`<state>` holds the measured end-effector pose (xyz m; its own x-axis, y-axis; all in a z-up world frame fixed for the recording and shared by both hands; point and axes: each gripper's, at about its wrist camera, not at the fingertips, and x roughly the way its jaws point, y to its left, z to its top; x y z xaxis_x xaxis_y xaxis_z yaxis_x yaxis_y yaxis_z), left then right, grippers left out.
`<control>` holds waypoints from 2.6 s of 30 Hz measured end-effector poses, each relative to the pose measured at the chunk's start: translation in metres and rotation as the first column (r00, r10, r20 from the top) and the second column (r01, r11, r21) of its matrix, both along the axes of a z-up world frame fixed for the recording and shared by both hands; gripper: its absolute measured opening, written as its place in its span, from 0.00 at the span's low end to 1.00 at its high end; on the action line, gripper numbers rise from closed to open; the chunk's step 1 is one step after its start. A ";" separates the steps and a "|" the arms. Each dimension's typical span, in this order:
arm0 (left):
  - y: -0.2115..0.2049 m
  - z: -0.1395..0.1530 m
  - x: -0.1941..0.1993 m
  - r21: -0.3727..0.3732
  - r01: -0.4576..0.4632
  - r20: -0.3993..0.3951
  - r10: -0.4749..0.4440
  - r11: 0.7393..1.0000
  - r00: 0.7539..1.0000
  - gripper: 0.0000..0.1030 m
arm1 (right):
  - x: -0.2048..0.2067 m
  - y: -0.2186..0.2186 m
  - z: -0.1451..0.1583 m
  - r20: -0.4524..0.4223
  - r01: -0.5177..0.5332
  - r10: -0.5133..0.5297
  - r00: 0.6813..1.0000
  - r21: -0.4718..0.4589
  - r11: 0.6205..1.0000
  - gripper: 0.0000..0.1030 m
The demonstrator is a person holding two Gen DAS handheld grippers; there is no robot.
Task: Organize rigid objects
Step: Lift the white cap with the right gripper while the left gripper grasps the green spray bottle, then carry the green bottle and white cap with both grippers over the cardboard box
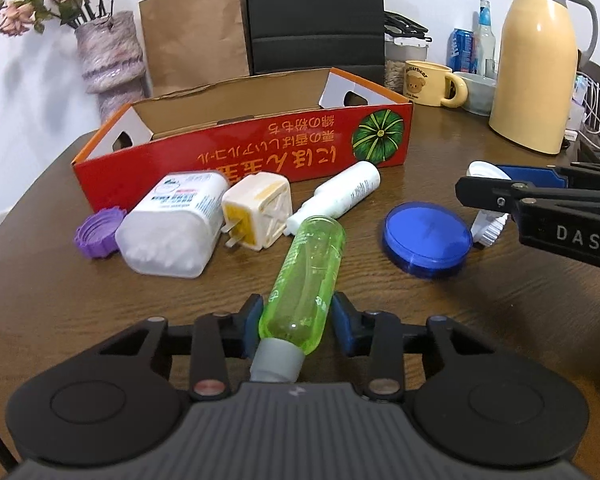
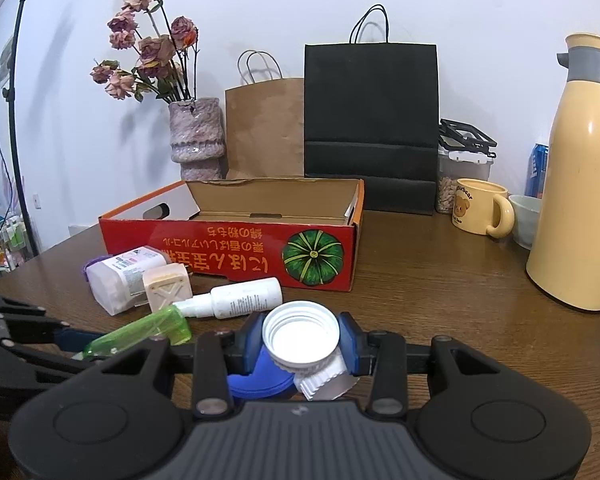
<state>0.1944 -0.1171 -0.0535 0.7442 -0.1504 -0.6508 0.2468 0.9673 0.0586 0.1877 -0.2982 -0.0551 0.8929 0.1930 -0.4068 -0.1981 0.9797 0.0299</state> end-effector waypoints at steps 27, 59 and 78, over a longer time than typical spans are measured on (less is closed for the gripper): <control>0.002 0.005 0.009 -0.072 -0.079 0.020 0.081 0.994 0.997 0.31 | -0.008 0.006 -0.003 0.017 0.006 -0.005 1.000 -0.016 1.000 0.38; 0.034 0.047 0.001 -0.130 -0.111 0.131 0.128 0.985 0.983 0.31 | -0.014 0.041 0.024 0.083 -0.012 0.012 0.996 0.006 1.000 0.38; 0.054 0.083 0.025 -0.195 -0.137 0.206 0.177 0.971 0.962 0.31 | 0.012 0.064 0.055 0.146 -0.008 0.006 0.989 0.015 1.000 0.38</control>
<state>0.2190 -0.0626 0.0293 0.8897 -0.1184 -0.4410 0.0915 0.9924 -0.0819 0.1996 -0.2341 0.0000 0.9412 0.2049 -0.2687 -0.2085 0.9779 0.0152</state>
